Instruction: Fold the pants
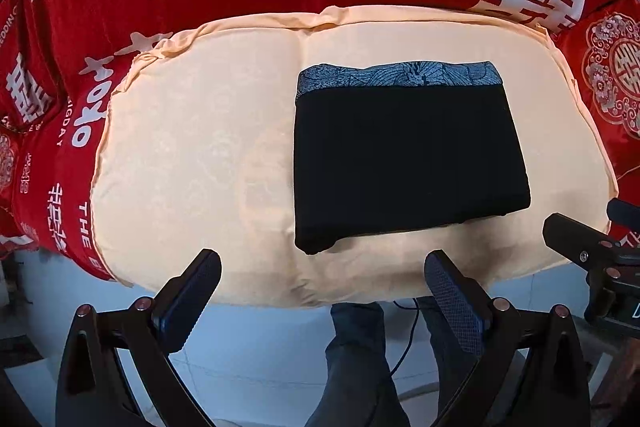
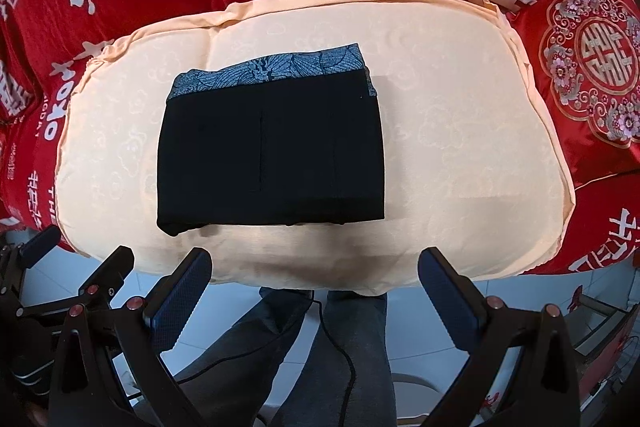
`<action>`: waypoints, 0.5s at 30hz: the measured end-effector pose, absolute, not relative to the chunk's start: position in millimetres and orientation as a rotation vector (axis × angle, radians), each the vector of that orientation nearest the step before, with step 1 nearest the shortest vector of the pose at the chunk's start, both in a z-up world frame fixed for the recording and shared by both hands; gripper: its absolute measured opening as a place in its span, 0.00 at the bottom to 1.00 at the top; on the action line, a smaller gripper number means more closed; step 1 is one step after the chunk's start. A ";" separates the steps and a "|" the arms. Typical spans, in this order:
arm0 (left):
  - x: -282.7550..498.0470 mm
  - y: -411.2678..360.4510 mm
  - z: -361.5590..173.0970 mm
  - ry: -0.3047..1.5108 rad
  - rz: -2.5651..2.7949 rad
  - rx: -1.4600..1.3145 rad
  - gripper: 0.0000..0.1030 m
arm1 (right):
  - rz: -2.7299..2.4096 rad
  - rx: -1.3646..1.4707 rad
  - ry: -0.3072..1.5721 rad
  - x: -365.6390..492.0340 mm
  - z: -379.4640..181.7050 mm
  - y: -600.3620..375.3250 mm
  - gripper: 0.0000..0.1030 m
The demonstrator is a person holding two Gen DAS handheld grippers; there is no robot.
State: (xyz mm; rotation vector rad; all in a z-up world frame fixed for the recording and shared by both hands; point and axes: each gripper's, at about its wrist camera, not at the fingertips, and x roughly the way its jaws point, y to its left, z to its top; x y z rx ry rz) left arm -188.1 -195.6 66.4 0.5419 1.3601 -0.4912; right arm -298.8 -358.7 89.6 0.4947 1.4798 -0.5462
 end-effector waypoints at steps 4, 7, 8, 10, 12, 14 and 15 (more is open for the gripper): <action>-188.2 -196.8 66.3 1.354 -0.505 0.556 0.99 | -0.548 0.487 1.479 -297.7 89.9 -359.6 1.00; -189.3 -199.3 66.9 1.347 -0.518 0.567 0.99 | -0.550 0.483 1.476 -296.6 90.5 -360.0 1.00; -189.5 -199.9 67.0 1.344 -0.521 0.571 0.99 | -0.551 0.484 1.475 -296.4 90.4 -359.8 1.00; -190.4 -201.3 67.0 1.340 -0.530 0.581 0.99 | -0.550 0.481 1.475 -296.0 90.3 -360.1 1.00; -191.6 -202.8 66.7 1.339 -0.541 0.589 0.99 | -0.550 0.479 1.475 -295.7 90.5 -360.1 1.00; -193.0 -205.0 66.5 1.341 -0.550 0.593 0.99 | -0.550 0.479 1.475 -295.5 90.6 -360.1 1.00; -193.4 -205.5 66.5 1.340 -0.554 0.595 0.99 | -0.551 0.480 1.475 -295.5 90.6 -360.4 1.00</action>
